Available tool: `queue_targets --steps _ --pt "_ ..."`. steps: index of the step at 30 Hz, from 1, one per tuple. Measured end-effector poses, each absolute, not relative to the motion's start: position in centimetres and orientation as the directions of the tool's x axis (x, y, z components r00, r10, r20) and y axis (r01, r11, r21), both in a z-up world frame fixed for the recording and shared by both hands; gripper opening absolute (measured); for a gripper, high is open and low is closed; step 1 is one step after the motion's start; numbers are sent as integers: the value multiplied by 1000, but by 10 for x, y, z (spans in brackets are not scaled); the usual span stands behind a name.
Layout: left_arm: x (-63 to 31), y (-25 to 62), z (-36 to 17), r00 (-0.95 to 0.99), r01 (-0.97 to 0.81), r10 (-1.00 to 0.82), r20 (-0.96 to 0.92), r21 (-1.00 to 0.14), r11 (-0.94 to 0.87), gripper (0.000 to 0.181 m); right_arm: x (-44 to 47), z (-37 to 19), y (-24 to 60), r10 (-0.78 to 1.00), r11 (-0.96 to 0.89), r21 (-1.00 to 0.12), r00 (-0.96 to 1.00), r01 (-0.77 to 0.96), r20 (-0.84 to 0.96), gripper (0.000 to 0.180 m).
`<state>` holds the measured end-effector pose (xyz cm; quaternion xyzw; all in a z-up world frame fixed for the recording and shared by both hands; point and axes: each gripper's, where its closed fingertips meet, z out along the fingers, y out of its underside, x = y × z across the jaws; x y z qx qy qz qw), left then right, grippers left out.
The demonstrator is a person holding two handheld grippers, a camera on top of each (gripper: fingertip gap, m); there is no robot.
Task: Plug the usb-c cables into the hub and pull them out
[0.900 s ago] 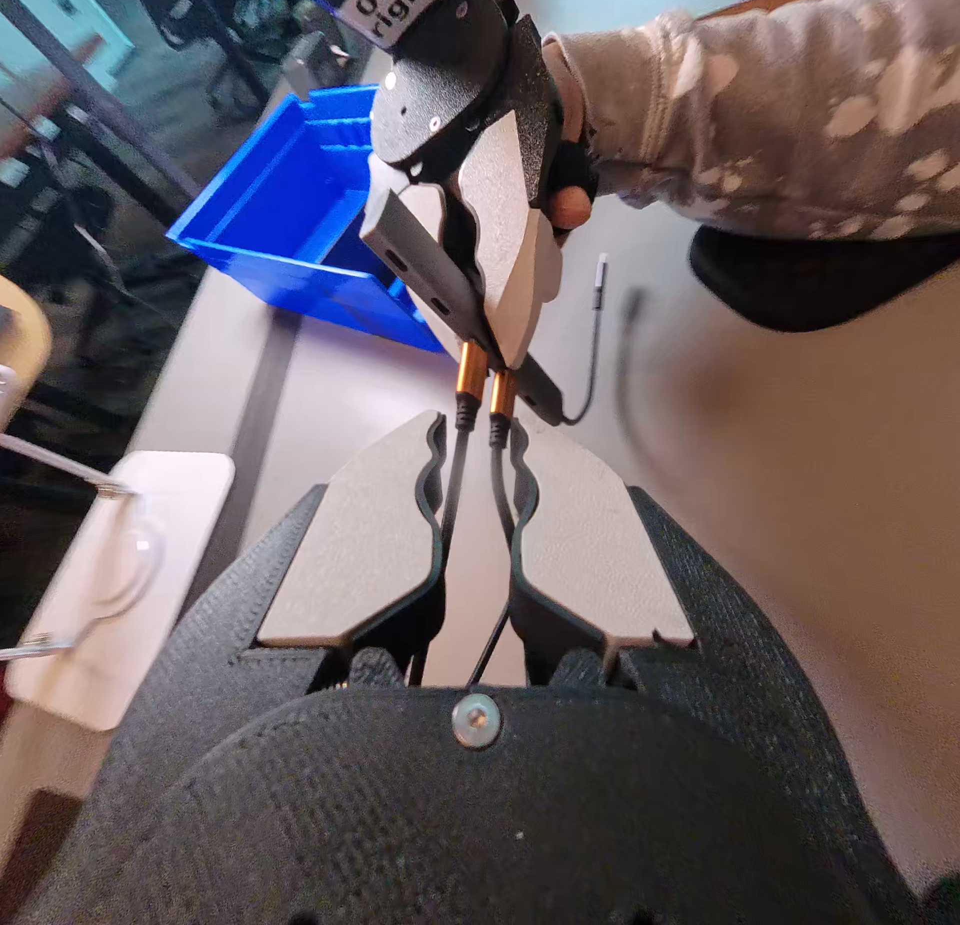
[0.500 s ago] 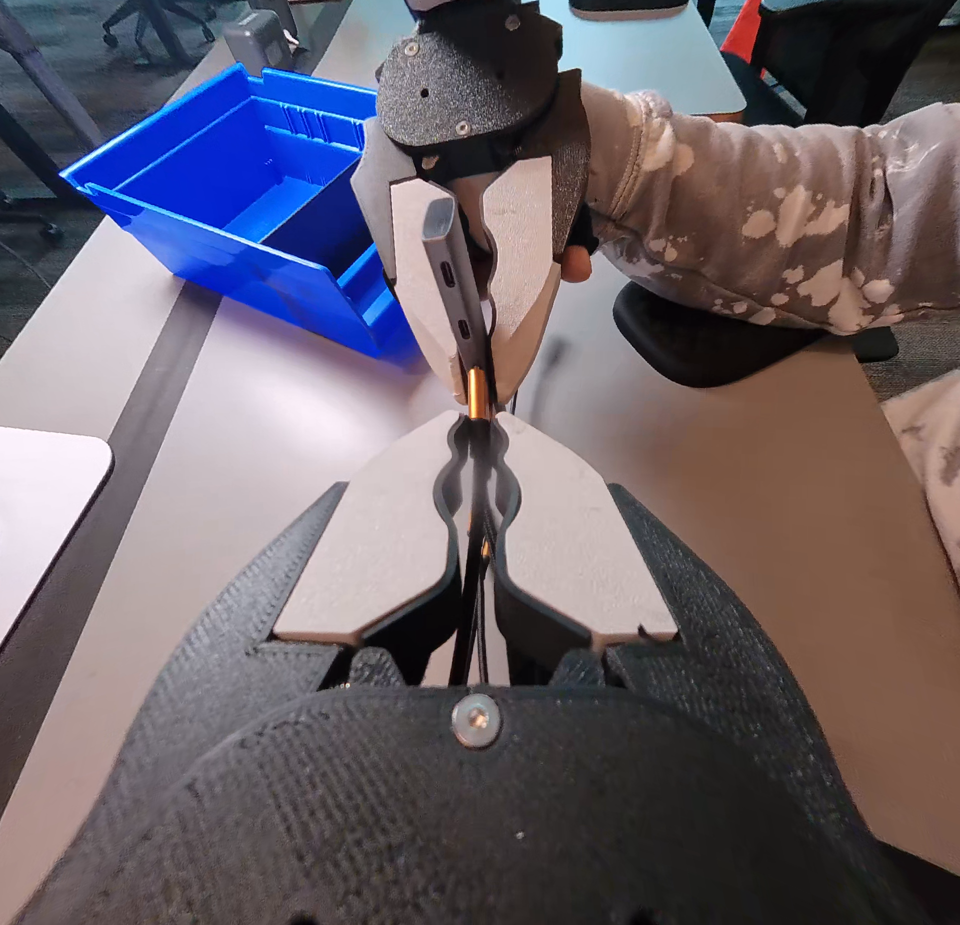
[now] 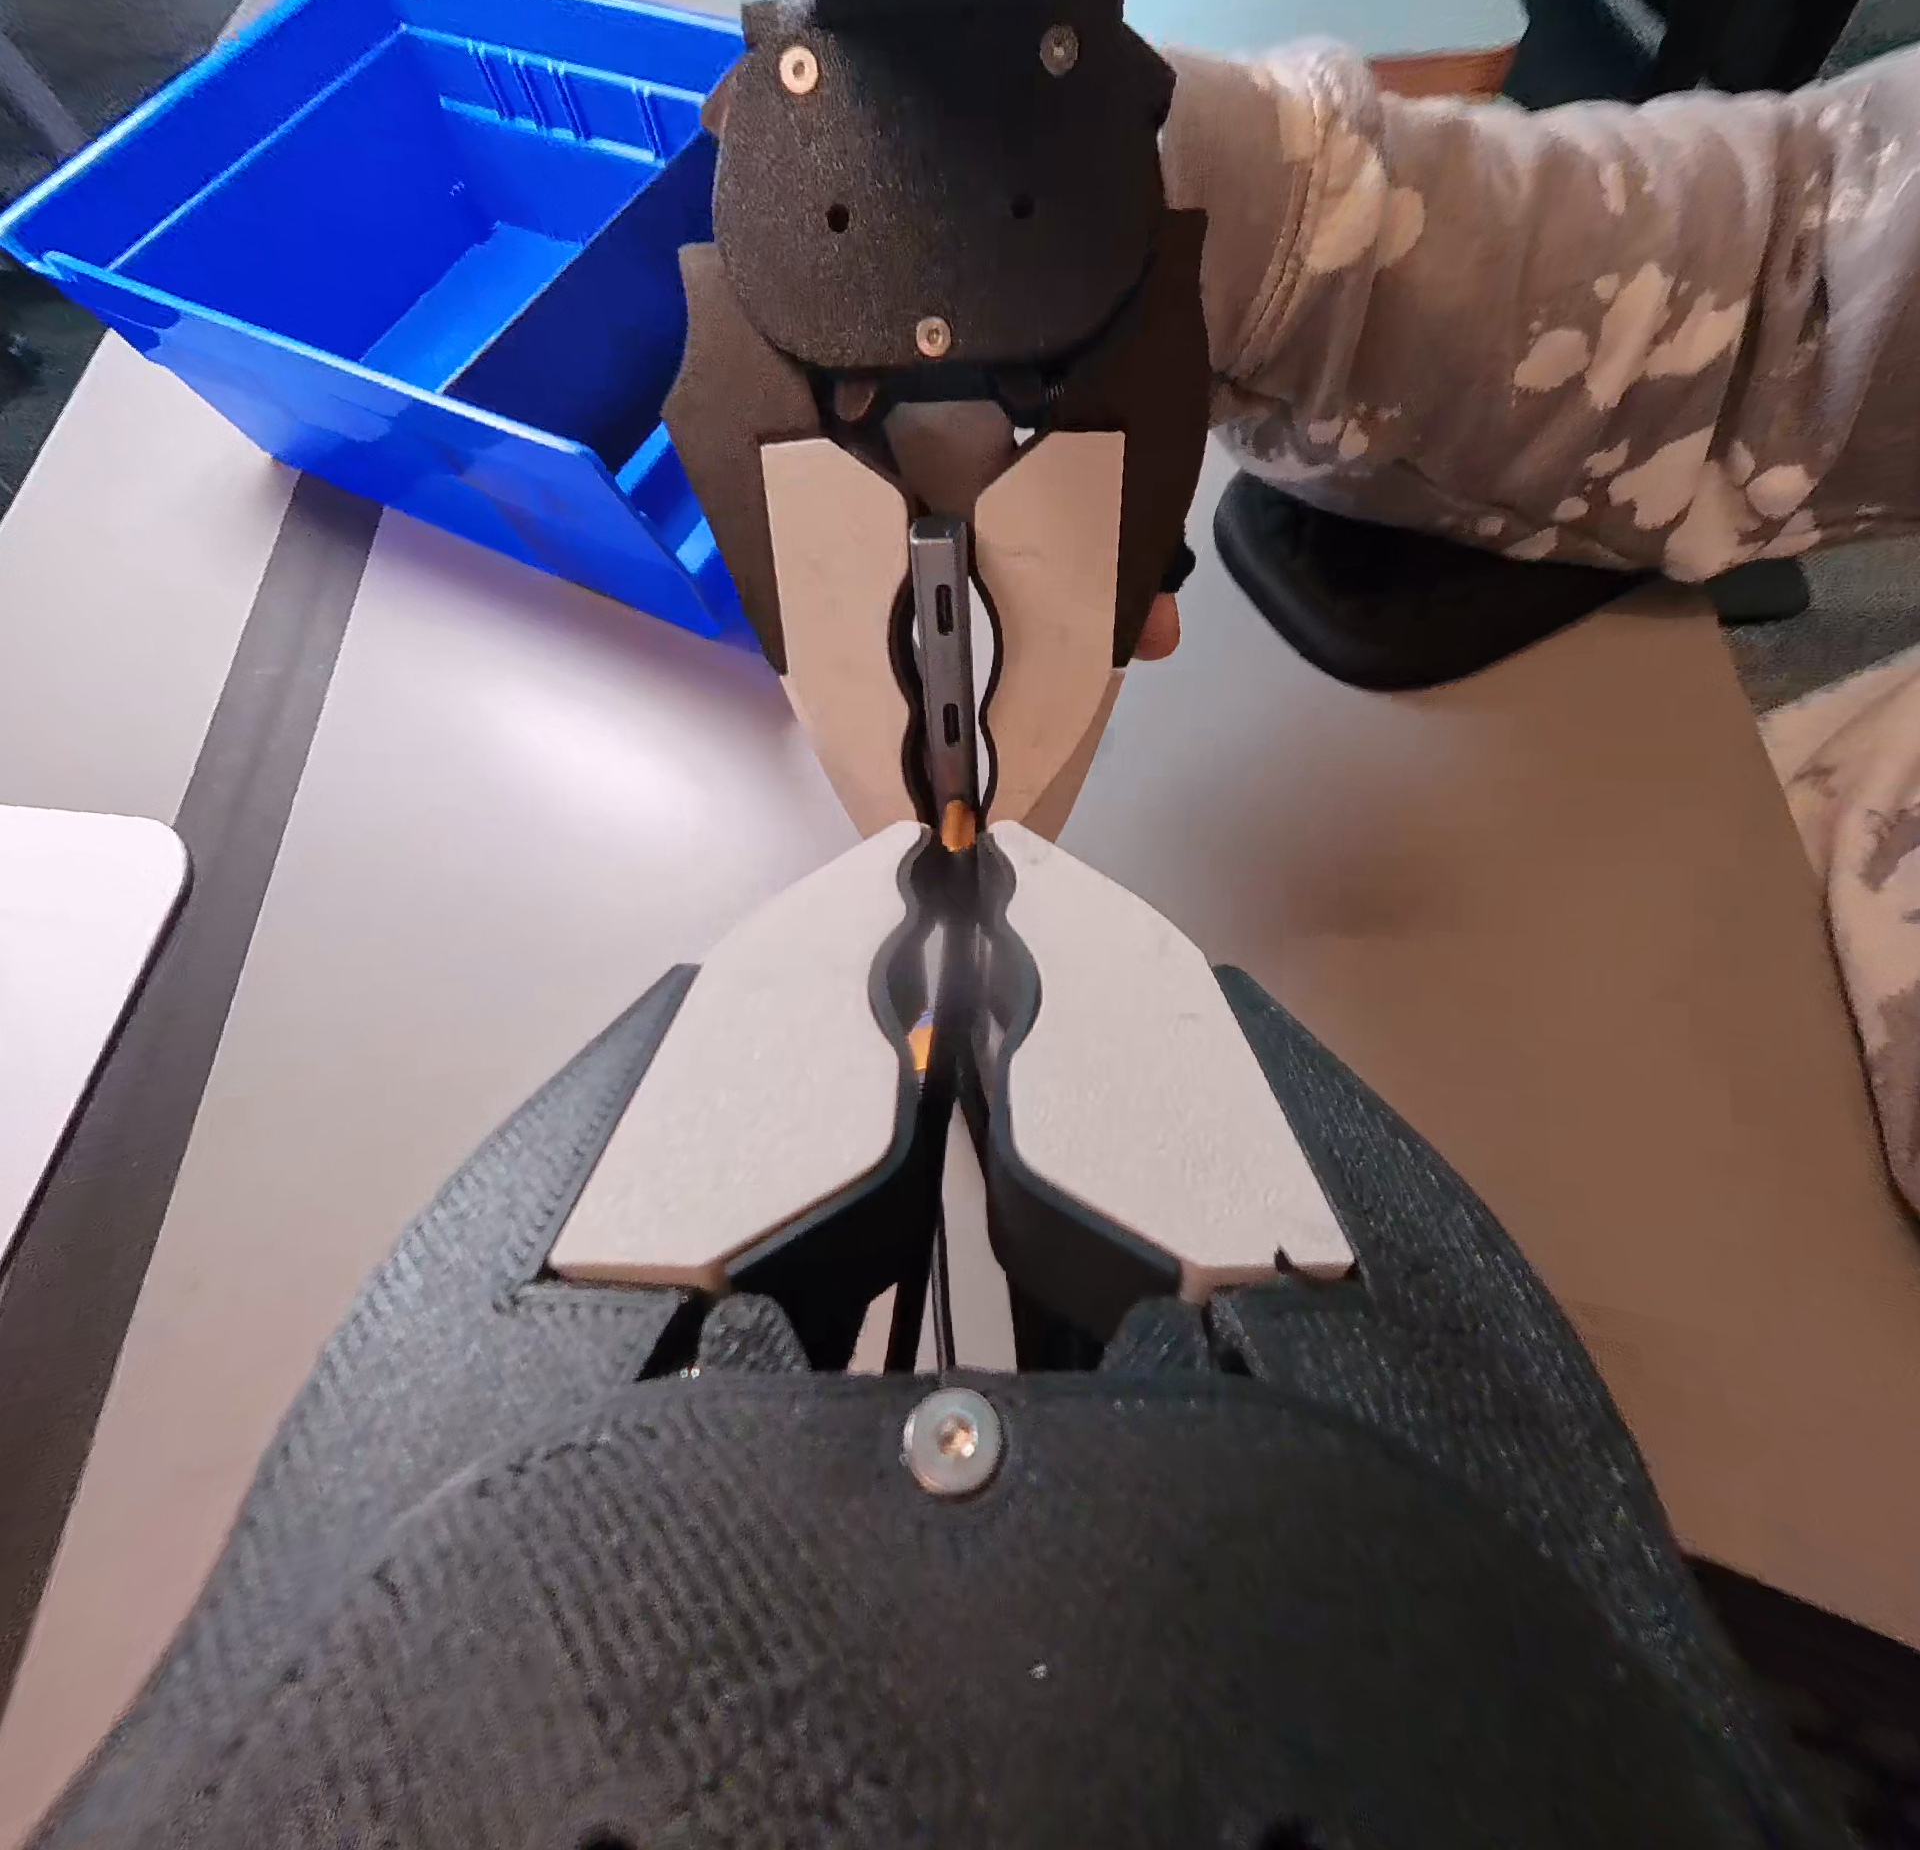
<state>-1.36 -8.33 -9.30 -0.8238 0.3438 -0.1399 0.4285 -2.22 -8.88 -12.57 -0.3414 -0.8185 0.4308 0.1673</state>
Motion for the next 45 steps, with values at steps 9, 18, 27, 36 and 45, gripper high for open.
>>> queue_targets --steps 9,18,27,36,45 --pt "-15 -84 -96 743 -476 -664 -89 -767 -431 7 -24 -128 -88 714 410 -804 -700 430 -10 10" --pt "-17 -76 -100 776 -466 -622 -105 -760 -453 7 -29 -130 -82 739 387 -813 -673 434 -8 10" --pt "-13 -75 -106 759 -483 -642 -108 -755 -444 3 -31 -131 -91 730 387 -807 -683 445 -27 10" --pt "-18 -84 -78 775 -420 -625 -89 -812 -406 20 -24 -106 -86 728 347 -855 -685 386 -14 10" --pt "-18 -76 -74 784 -369 -618 -67 -850 -375 8 -25 -75 -77 759 247 -921 -651 300 -9 11"
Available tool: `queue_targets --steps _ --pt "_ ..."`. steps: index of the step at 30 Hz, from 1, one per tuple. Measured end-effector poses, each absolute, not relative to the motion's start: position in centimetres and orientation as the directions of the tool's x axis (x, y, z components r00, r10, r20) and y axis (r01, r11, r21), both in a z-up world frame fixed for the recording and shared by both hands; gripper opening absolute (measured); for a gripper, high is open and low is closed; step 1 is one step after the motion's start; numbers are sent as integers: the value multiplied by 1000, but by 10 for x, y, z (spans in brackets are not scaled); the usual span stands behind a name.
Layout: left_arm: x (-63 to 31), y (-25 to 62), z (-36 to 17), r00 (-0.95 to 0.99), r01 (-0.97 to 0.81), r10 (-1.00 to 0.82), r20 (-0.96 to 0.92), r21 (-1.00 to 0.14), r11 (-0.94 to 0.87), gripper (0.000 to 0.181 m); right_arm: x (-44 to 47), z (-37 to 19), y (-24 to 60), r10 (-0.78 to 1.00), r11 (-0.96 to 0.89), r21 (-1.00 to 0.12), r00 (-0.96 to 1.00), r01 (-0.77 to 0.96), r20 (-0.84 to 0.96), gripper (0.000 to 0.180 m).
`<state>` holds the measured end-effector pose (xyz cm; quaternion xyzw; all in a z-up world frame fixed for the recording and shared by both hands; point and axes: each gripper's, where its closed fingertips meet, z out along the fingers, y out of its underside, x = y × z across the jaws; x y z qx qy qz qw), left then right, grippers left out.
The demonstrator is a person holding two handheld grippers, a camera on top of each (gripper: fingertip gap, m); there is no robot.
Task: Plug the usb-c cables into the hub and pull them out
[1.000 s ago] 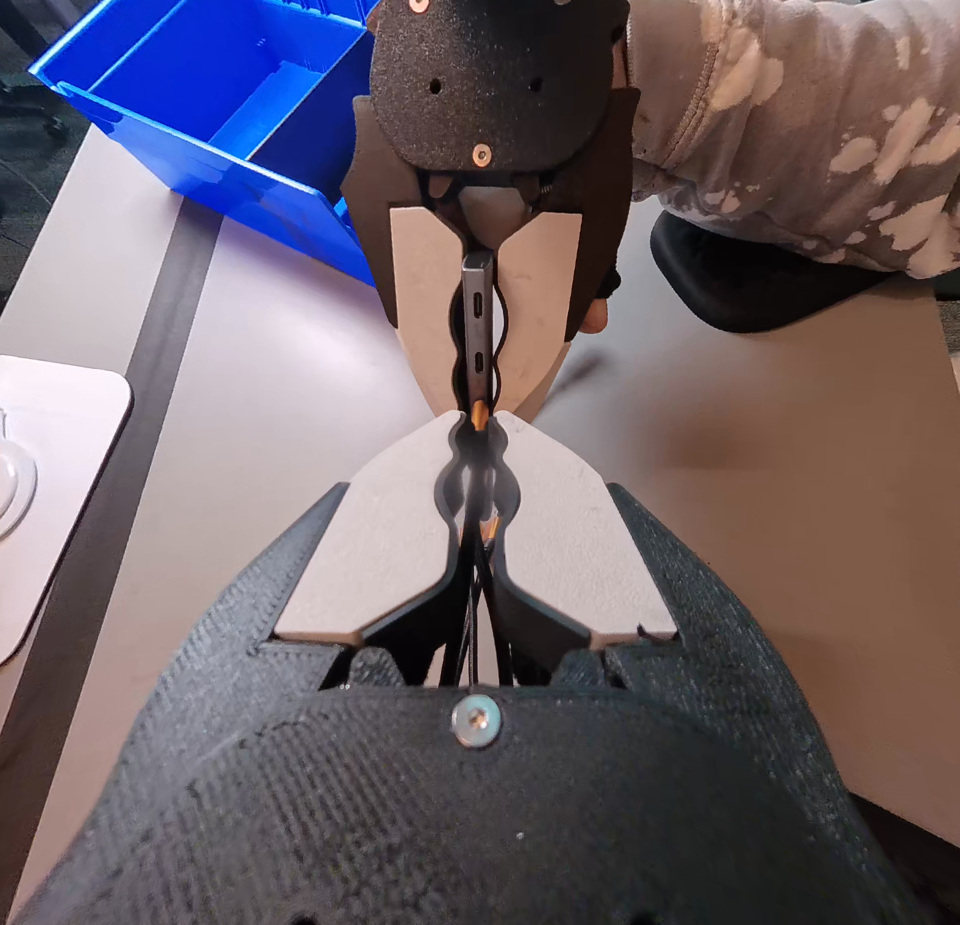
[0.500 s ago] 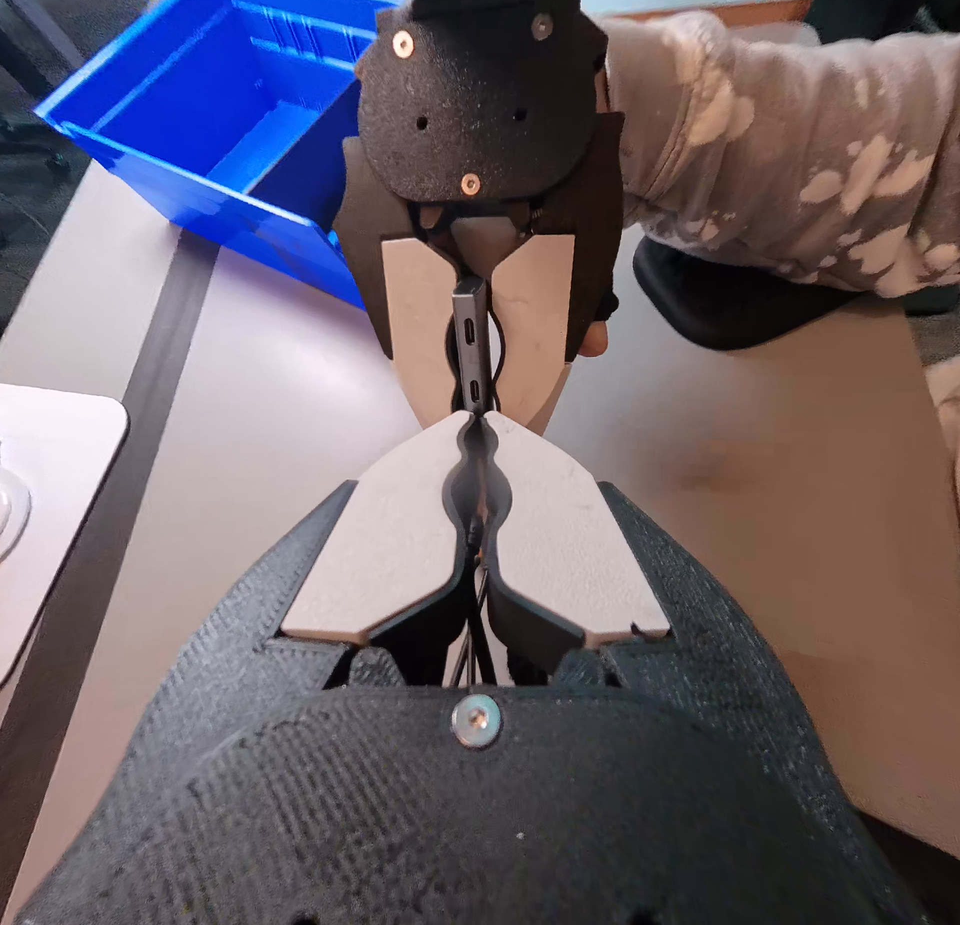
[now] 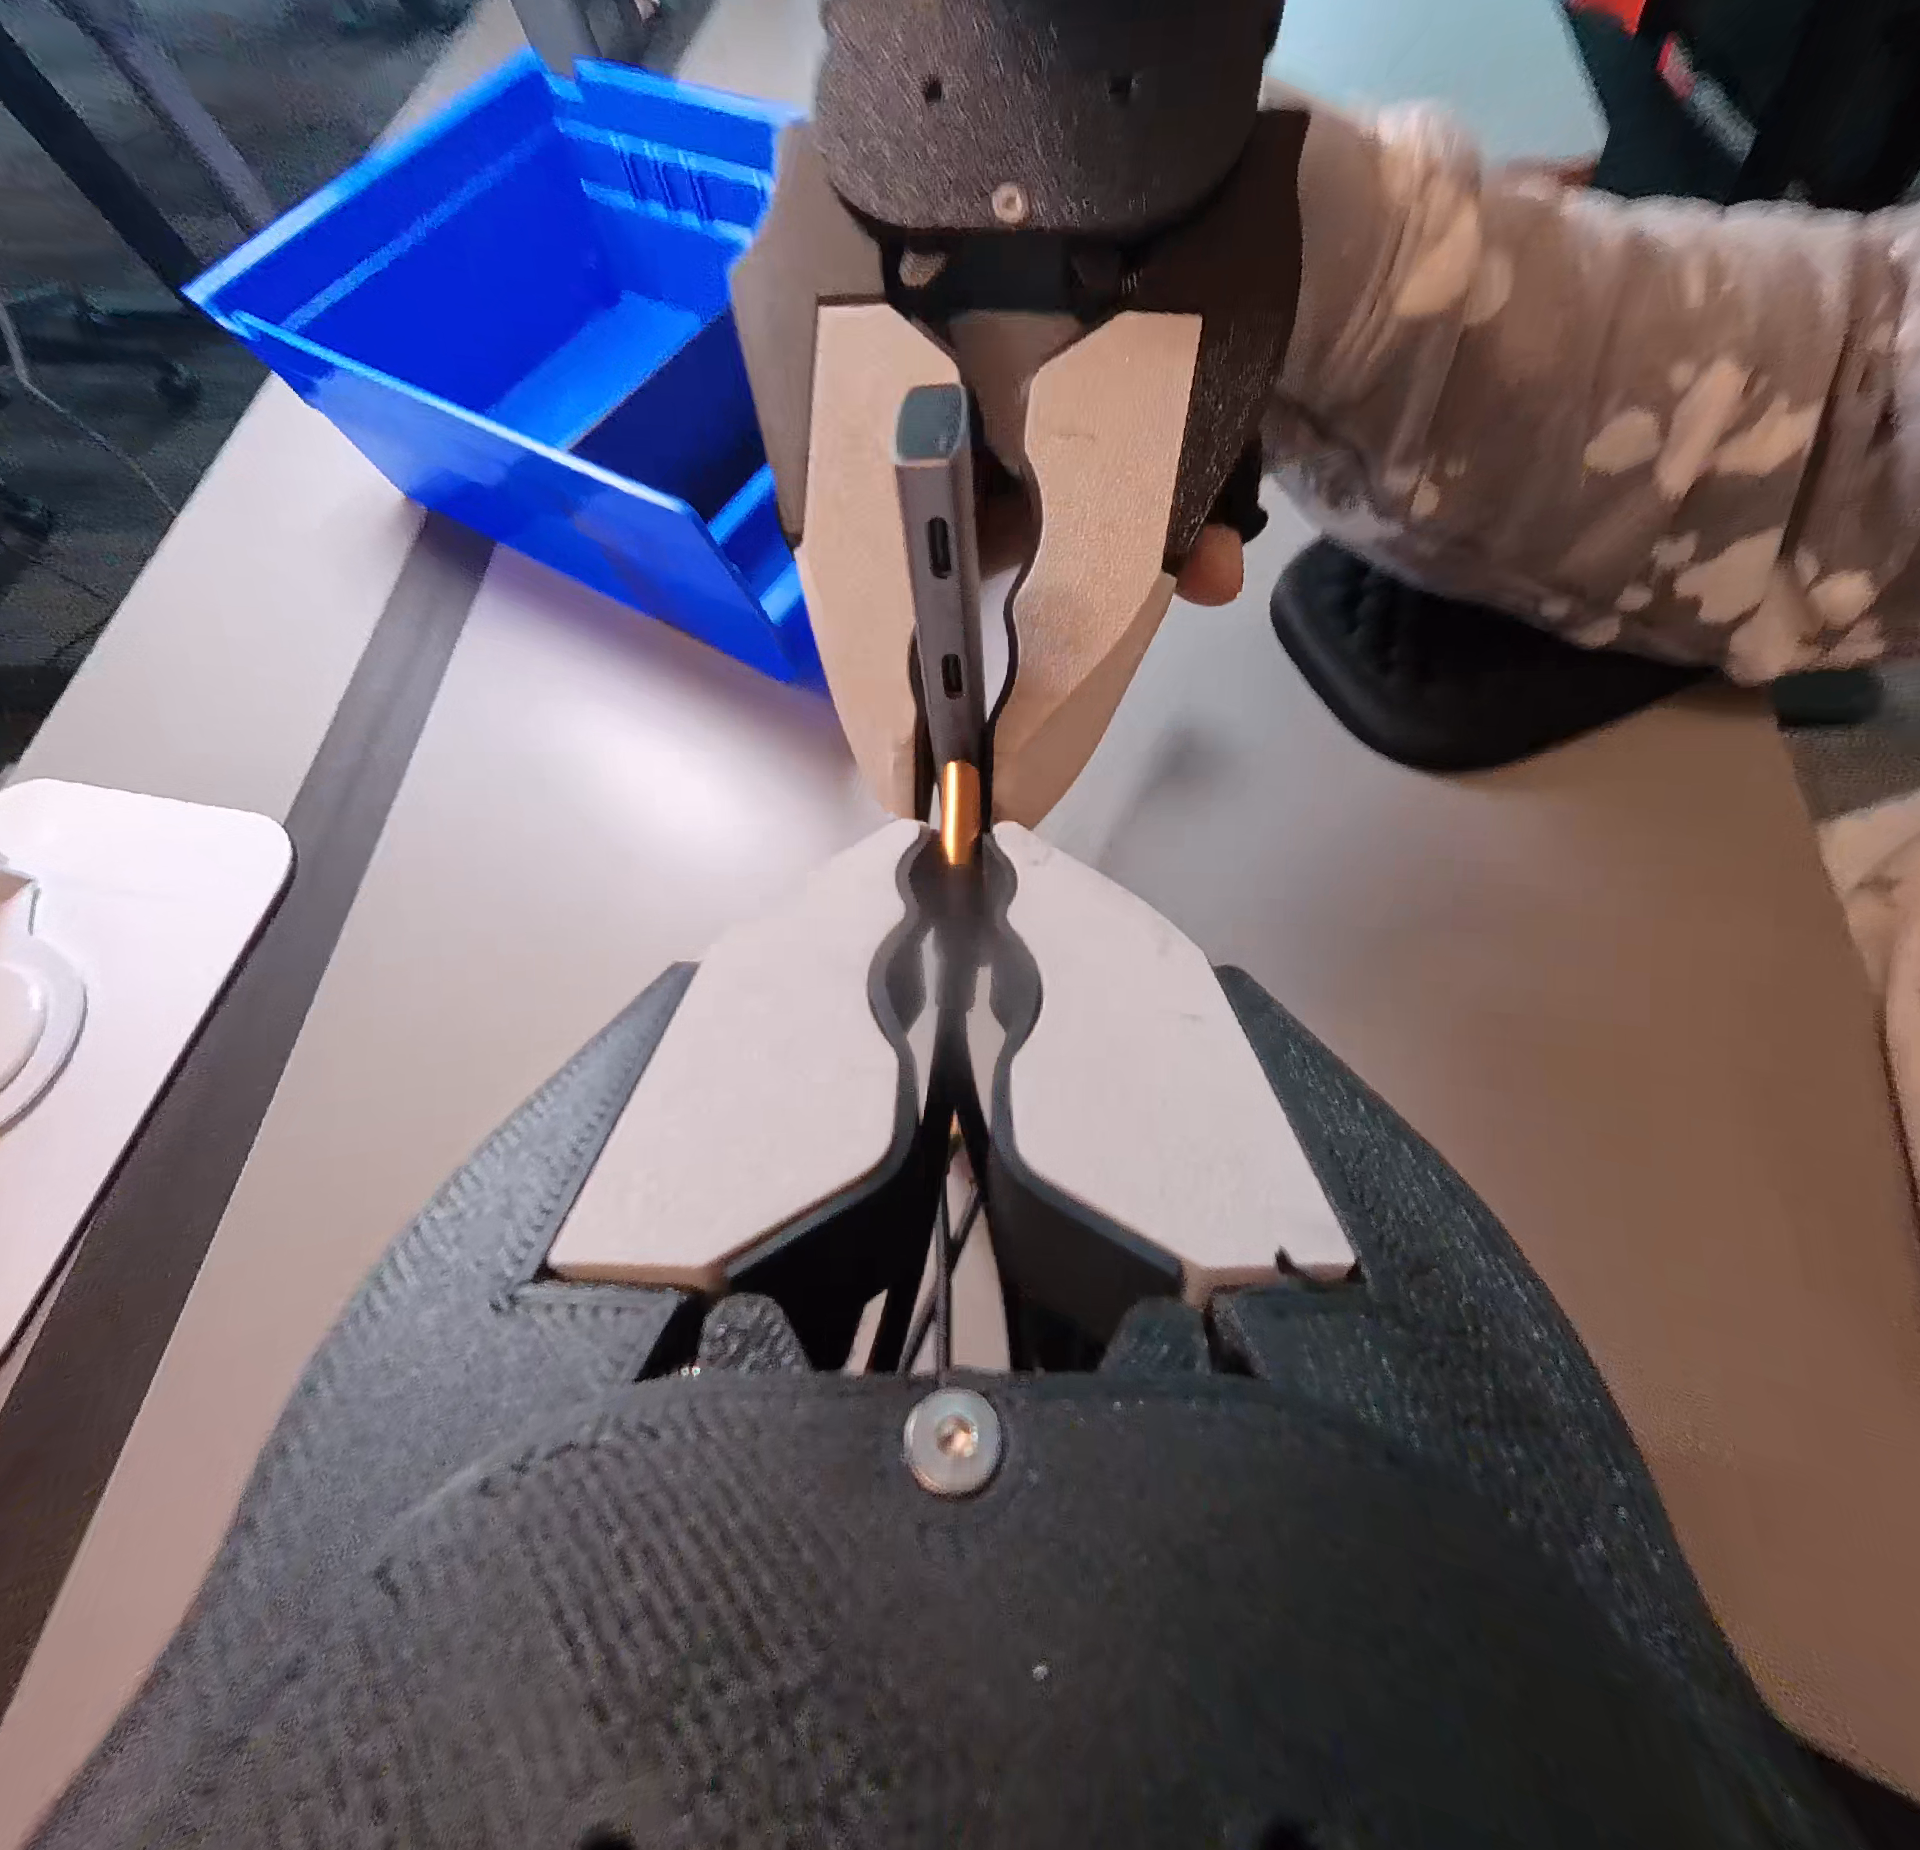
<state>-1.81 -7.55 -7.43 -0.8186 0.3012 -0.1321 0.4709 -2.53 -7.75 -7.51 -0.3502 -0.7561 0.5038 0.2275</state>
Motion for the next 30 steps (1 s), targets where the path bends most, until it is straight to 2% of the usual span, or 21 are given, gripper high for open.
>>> queue_targets --steps 6,14,19,30 --pt "-27 -82 -42 783 -204 -621 32 -931 -304 7 -27 -38 -75 766 77 -987 -642 142 -32 15" --pt "-23 -88 -45 765 -218 -641 62 -911 -349 7 -24 -34 -85 726 41 -991 -685 129 -59 10" --pt "-21 -91 -61 769 -287 -636 61 -857 -429 7 -22 -58 -89 733 208 -948 -680 241 -12 9" --pt "-17 -99 -97 785 -390 -614 80 -706 -591 7 -21 -106 -100 691 364 -853 -723 373 -21 10"
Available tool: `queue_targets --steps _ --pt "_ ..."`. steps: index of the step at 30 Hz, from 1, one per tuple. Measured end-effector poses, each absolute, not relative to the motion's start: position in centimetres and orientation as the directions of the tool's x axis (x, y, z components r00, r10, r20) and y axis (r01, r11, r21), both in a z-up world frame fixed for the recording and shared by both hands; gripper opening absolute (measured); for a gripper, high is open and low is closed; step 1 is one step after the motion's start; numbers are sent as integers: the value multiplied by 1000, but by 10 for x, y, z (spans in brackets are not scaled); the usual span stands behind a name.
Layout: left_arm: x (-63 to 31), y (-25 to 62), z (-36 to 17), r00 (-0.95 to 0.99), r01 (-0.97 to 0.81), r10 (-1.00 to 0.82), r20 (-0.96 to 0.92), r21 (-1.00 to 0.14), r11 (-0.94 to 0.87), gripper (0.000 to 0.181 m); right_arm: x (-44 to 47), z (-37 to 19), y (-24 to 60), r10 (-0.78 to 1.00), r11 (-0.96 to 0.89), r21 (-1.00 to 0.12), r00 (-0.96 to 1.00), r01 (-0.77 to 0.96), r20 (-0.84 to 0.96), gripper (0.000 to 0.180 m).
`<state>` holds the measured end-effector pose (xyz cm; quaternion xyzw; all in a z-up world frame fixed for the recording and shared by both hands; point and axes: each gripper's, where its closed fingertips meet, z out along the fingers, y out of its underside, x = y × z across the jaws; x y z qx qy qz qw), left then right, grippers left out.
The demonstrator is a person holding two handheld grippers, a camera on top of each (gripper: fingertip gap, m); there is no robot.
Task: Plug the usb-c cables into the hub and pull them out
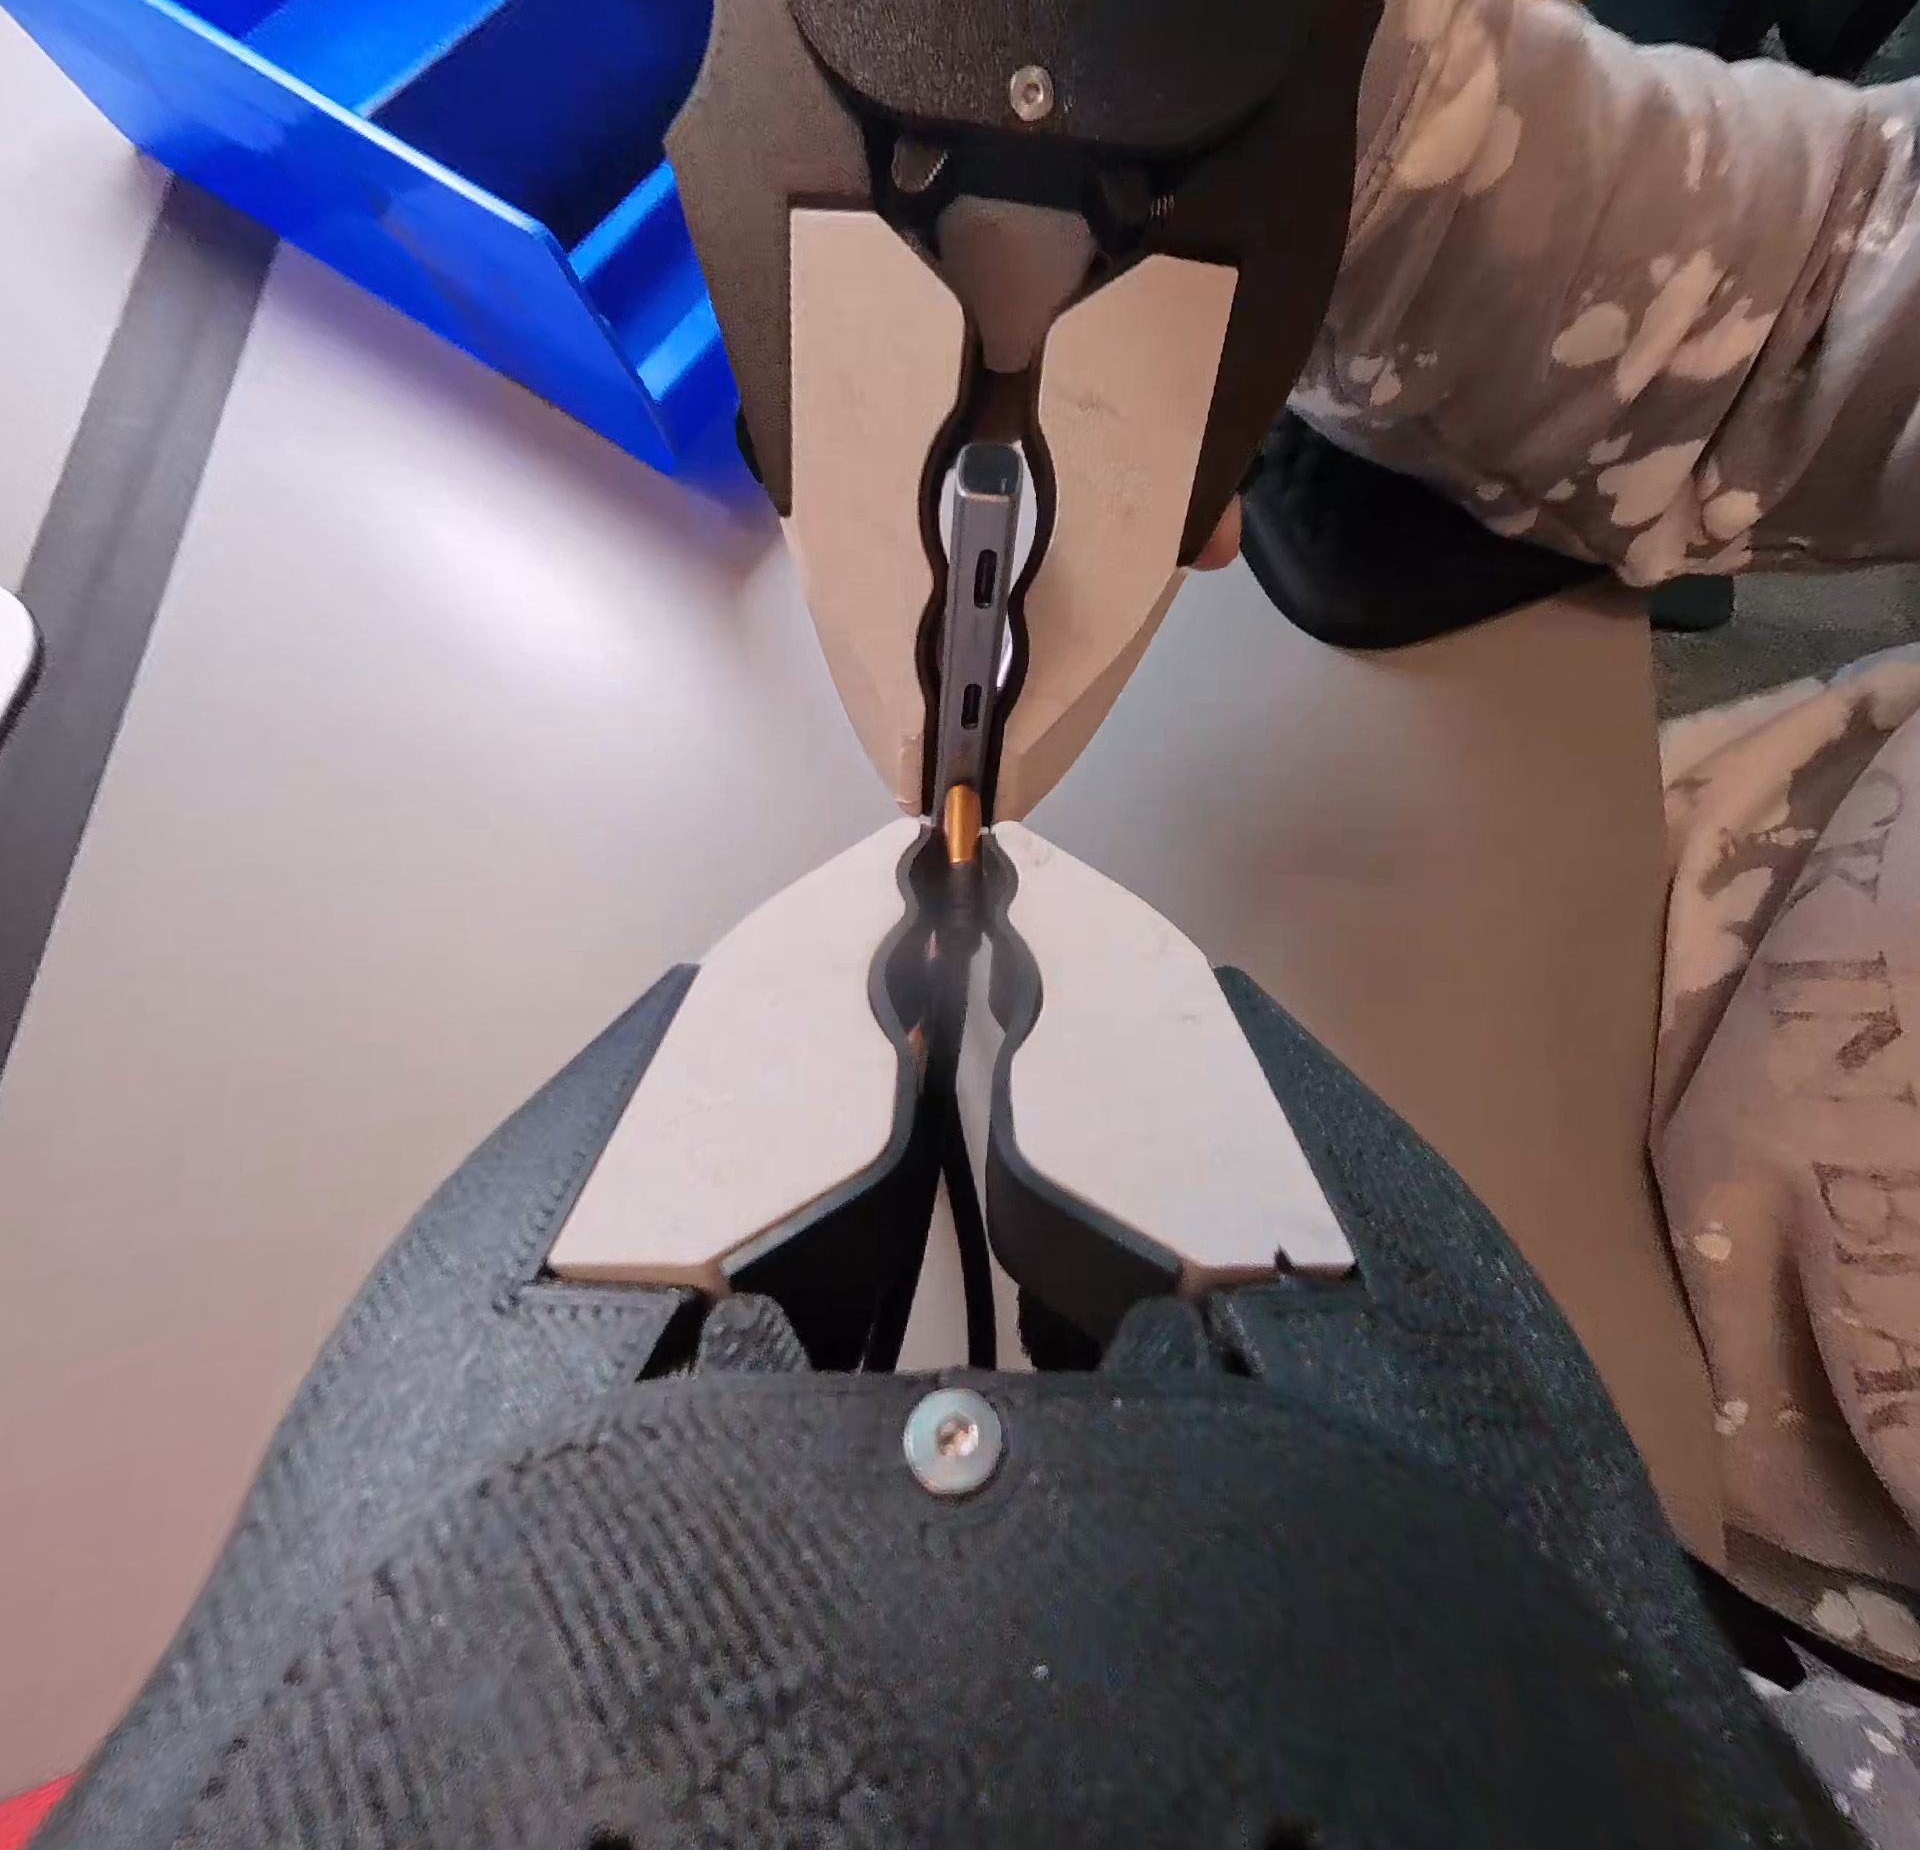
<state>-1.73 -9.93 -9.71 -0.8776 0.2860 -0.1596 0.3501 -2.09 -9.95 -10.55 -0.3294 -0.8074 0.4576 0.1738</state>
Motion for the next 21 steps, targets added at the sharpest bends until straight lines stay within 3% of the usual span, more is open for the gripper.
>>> queue_targets --steps 9,16,21 --pt "-19 -98 -113 782 -421 -618 76 -667 -615 7 -24 -120 -99 699 390 -825 -715 408 -23 9" --pt "-23 -91 -64 731 -173 -650 207 -865 -470 8 -27 -62 -90 735 186 -955 -678 230 -21 12" --pt "-20 -90 -44 693 -57 -672 262 -909 -413 7 -22 -33 -87 742 91 -987 -670 130 -20 11"
